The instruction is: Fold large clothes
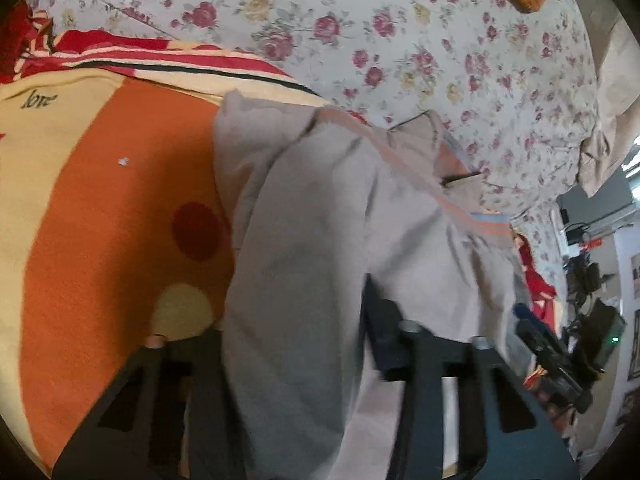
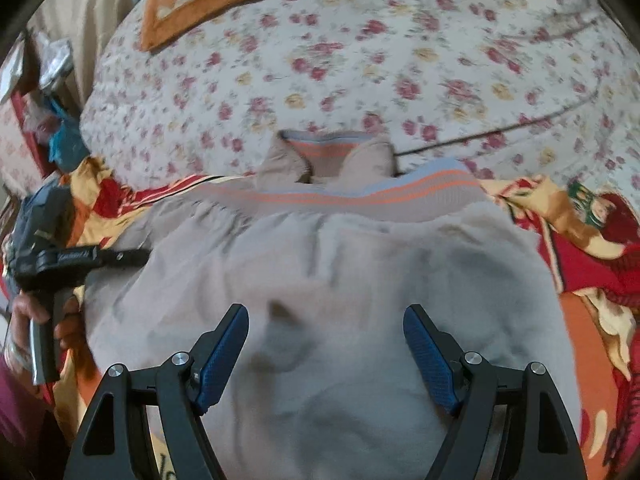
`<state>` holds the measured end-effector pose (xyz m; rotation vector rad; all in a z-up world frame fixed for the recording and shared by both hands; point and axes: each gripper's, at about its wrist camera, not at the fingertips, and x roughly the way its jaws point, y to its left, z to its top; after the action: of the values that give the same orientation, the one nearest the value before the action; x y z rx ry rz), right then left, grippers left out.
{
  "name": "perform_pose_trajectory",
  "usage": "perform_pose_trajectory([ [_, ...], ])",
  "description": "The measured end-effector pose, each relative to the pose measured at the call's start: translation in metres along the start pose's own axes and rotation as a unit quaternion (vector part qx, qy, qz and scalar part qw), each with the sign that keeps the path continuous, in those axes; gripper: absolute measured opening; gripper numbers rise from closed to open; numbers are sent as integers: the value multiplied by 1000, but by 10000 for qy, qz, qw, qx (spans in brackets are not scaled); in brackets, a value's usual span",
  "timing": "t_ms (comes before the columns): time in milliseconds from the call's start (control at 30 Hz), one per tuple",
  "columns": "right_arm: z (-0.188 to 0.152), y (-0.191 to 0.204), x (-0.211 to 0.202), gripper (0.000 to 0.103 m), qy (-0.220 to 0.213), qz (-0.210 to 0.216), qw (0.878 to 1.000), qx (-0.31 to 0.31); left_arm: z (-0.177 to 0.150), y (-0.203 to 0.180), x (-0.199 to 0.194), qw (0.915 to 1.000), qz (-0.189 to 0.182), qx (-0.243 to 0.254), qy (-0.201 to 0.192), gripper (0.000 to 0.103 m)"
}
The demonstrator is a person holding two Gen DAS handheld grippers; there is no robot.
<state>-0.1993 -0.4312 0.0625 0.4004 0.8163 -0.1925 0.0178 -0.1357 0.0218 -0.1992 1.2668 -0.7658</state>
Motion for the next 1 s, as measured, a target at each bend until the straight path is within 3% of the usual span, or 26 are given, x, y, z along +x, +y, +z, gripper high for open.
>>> perform_pose_trajectory([
  [133,0,-18,0,77,149,-169,9995,237,-6,-22,-12,9995,159,158,-218,24],
  [300,8,-46,-18,77,318,-309,9977,505,-10,-65,-51,9982,-153,307,-488,23],
  [500,18,-96,-42,77,258,-263,9921,1200,-13,-176,-67,9929,-102,1080,-492,23],
  [600,22,-121,-43,77,302,-19,9854,1676,-14,-233,-47,9903,-131,1347,-329,23],
  [733,20,-154,-44,77,182,242,9745,2223,-30,-297,16,9857,-194,1671,85,23],
  [867,10,-188,-50,78,105,89,9600,2797,-55,-329,86,9792,-639,1679,946,23],
  [1000,1,-211,-67,78,-89,135,9476,3190,-74,-344,96,9706,-654,1987,1195,23],
])
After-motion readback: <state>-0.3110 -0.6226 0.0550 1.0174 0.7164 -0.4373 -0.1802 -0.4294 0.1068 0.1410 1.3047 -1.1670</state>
